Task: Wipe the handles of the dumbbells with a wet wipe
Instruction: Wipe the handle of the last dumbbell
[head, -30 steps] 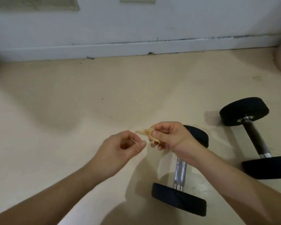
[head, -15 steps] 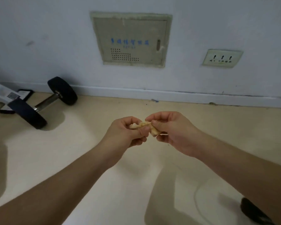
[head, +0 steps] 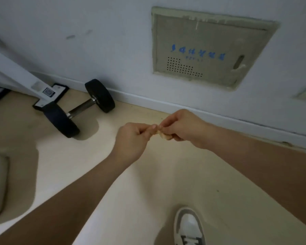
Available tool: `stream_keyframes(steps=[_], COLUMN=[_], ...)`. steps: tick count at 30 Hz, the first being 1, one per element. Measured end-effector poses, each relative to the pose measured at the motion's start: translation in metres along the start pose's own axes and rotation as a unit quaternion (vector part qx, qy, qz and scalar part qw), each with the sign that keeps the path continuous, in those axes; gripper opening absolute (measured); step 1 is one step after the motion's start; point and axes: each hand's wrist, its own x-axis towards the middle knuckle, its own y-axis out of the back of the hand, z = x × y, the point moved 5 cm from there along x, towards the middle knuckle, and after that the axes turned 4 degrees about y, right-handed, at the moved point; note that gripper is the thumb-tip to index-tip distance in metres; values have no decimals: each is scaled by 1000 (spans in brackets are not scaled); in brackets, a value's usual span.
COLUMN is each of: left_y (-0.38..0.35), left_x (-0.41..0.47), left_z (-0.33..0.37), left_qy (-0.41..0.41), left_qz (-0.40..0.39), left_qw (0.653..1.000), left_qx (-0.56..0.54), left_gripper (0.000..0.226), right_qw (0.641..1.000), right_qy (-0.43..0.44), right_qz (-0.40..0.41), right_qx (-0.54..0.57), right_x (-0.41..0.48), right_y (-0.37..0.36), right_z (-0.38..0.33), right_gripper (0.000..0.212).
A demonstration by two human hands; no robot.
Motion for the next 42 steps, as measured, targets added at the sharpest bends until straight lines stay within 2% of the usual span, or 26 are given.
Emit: stream_keyframes(steps=[2,4,6,8,11,12,14,16,18,21,27,30,33,35,37,40,42], left_y=[29,54,69,76,83,93,123,169,199,202,178,158,149,152,158,161,148], left_x=[27,55,78,99,133,148,176,196,199,197,160,124,103,99,102,101,85], left_z=[3,1,-10,-33,-73,-88,-126,-181,-233,-260,-238,-224,-219,-220,-224,-239,-236], left_qy=[1,-10,-23,-17,-11,-15,-6,68,147,142,96,66,-4,-38,-13,70,50], left_qz=[41,37,13,-33,-136,-147,-110,-30,23,55,61,55,84,111,113,81,63], left_qw=[998,991,977,962,931,921,893,863,855,850,838,825,869,890,901,927,924], left_qx=[53,130,209,270,339,361,436,499,497,505,534,558,488,442,418,359,374], left_gripper=[25,32,38,35,28,31,42,51,60,61,59,55,49,54,68,87,91], right_qw=[983,944,911,894,913,926,957,979,988,991,986,985,970,963,964,966,981], right_qy=[-34,-78,-106,-117,-99,-90,-65,-42,-12,14,-25,-22,-61,-73,-68,-64,-33], right_qz=[21,31,11,-39,-76,-77,-75,-93,-124,-133,-137,-82,-15,7,28,49,34], right_qx=[181,320,398,430,389,358,272,179,95,14,93,147,236,258,254,244,190], right_x=[40,73,106,133,172,187,211,229,234,239,236,225,216,210,205,198,196], right_y=[-5,-16,-32,-57,-91,-100,-108,-114,-119,-124,-162,-182,-195,-204,-211,-217,-216], right_z=[-4,-10,-23,-35,-38,-37,-33,-30,-27,-29,-21,5,35,46,50,51,45], right_gripper=[11,18,21,23,24,24,21,11,3,9,23,24,19,18,18,14,15])
